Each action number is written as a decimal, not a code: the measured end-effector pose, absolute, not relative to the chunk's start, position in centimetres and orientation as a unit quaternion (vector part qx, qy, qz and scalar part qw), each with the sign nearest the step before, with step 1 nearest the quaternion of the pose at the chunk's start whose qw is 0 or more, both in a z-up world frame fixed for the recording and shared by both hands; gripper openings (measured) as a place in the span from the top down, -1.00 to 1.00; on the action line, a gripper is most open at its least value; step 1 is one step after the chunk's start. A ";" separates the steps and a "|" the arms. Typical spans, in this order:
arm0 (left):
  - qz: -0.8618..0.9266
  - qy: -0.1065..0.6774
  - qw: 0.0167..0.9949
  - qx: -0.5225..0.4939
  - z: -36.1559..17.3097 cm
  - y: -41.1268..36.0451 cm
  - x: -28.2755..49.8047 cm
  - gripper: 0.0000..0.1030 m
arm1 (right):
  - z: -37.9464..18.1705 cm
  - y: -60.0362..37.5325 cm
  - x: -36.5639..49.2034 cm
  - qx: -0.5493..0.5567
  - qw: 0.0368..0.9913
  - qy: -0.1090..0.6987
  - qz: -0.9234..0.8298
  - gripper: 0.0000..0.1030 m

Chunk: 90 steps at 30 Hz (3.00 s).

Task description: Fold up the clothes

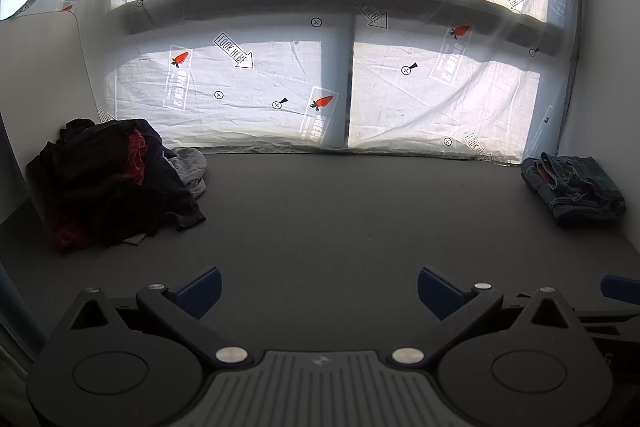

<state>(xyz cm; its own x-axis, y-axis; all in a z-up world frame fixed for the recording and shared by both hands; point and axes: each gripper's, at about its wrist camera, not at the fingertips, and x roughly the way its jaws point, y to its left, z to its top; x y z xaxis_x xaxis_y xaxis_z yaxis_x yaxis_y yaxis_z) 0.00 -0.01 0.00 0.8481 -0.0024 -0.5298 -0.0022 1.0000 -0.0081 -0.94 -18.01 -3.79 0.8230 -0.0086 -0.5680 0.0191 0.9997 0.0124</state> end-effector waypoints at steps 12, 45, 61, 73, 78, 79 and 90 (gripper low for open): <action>-0.001 0.275 0.962 -0.005 -0.2 -0.1 -0.3 -1.00 | -2.9 -19.4 -0.6 0.008 0.953 0.302 -0.004 -1.00; -0.006 0.274 0.962 -0.003 -0.1 -0.3 0.2 -1.00 | -3.4 -18.6 -0.6 0.007 0.956 0.294 -0.010 -0.99; -0.005 0.278 0.961 -0.009 -0.5 0.5 0.7 -1.00 | -3.4 -18.2 0.1 0.006 0.955 0.295 -0.011 -1.00; -0.028 0.313 0.948 -0.042 -2.1 -0.2 3.1 -1.00 | -4.1 -20.5 -0.4 0.004 0.950 0.305 -0.063 -1.00; -0.044 0.327 0.943 -0.046 -3.2 -2.4 5.0 -1.00 | -4.5 -22.8 0.2 -0.010 0.951 0.292 -0.099 -1.00; -0.047 0.330 0.942 -0.049 -3.3 -2.7 5.5 -1.00 | -4.6 -23.1 0.7 -0.013 0.951 0.291 -0.101 -1.00; 0.016 0.336 0.940 -0.049 -1.5 -3.1 13.0 -1.00 | -3.5 -24.3 12.2 -0.014 0.964 0.264 -0.035 -0.94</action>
